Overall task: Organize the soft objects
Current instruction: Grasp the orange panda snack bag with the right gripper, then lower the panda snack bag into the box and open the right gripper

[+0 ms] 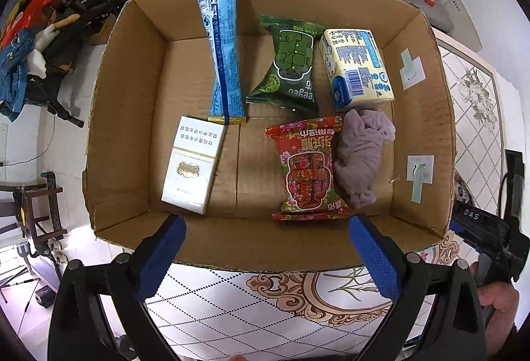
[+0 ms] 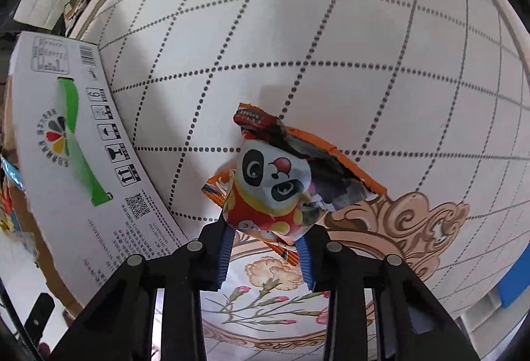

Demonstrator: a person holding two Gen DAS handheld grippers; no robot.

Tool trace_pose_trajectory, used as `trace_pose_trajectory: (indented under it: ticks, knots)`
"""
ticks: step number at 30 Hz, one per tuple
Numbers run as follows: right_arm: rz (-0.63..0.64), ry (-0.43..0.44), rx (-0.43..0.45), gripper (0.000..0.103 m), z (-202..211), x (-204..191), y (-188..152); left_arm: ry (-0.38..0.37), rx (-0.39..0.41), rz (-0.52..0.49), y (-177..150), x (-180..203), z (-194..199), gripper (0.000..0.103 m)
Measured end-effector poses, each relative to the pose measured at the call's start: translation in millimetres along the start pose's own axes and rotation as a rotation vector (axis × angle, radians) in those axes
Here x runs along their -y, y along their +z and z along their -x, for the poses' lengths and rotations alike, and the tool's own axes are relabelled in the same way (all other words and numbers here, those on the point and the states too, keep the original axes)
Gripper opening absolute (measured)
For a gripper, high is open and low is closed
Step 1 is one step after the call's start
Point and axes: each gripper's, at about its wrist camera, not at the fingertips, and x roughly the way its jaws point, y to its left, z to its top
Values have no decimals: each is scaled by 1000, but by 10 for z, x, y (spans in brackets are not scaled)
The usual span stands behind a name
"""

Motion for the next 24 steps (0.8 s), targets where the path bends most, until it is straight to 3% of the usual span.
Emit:
trace_pose_trajectory:
  ticks: [9, 16, 19, 24]
  knots:
    - [139, 83, 126, 35, 874, -331, -296, -21, 34, 12, -105, -80, 222, 101]
    - [357, 167, 159, 35, 1529, -974, -530, -22, 105, 30, -135, -328, 627, 101]
    - [454, 199, 128, 35, 1528, -1392, -668, -11, 118, 47, -115, -516, 721, 101]
    - [600, 181, 83, 35, 1318, -2018, -933, 42, 126, 72, -76, -788, 717, 101]
